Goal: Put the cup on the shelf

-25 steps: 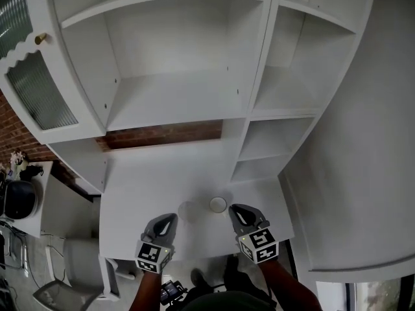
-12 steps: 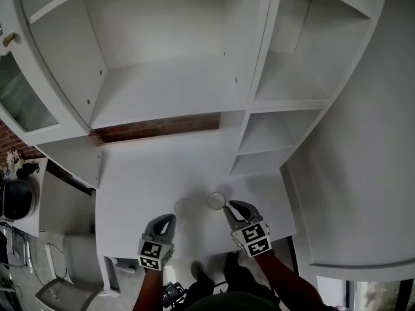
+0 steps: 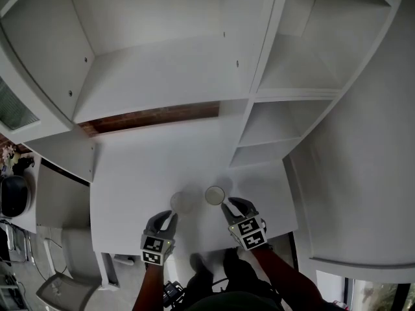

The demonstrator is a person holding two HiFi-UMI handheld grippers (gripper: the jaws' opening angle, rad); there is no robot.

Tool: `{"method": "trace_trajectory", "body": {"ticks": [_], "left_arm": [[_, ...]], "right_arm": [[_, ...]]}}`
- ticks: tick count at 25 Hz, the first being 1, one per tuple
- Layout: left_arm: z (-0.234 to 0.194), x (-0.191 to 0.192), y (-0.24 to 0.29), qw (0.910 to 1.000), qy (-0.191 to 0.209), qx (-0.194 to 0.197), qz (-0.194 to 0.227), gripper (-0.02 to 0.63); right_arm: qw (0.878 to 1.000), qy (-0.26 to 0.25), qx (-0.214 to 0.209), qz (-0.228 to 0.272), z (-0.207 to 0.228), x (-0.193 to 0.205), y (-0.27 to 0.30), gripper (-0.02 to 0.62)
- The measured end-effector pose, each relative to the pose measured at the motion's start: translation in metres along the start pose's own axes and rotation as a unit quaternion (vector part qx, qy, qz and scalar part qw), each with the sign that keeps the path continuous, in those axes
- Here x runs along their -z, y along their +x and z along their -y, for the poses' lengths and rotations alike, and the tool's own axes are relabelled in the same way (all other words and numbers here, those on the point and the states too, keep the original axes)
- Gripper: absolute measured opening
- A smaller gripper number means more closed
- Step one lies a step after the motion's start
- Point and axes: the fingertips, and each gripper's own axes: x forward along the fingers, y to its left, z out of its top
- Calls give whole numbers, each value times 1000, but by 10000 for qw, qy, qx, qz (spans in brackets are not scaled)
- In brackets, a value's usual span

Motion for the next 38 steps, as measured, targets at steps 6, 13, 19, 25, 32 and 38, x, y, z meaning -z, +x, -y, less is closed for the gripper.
{"method": "trace_trajectory", "body": {"ticks": [6, 13, 19, 25, 32, 38], "left_arm": [[0, 27, 22, 9994, -4, -6, -337, 120], [3, 54, 36, 9980, -206, -116, -594, 213], [8, 80, 47, 9961, -263, -134, -836, 264], [5, 95, 59, 9953, -204, -225, -915, 233], [-4, 94, 65, 9958, -194, -548, -707, 71], [-4, 90, 67, 9965, 21, -631, -546, 57]], "right_arm": [[9994, 111, -85, -314, 3, 30, 22, 129], [9978, 167, -196, -614, 3, 62, 41, 163], [9967, 147, -284, -747, 3, 78, 52, 178], [9964, 6, -333, -785, 0, 85, 64, 176], [9959, -142, -237, -864, 1, 88, 71, 78], [9967, -89, -196, -777, 3, 84, 70, 74]]}}
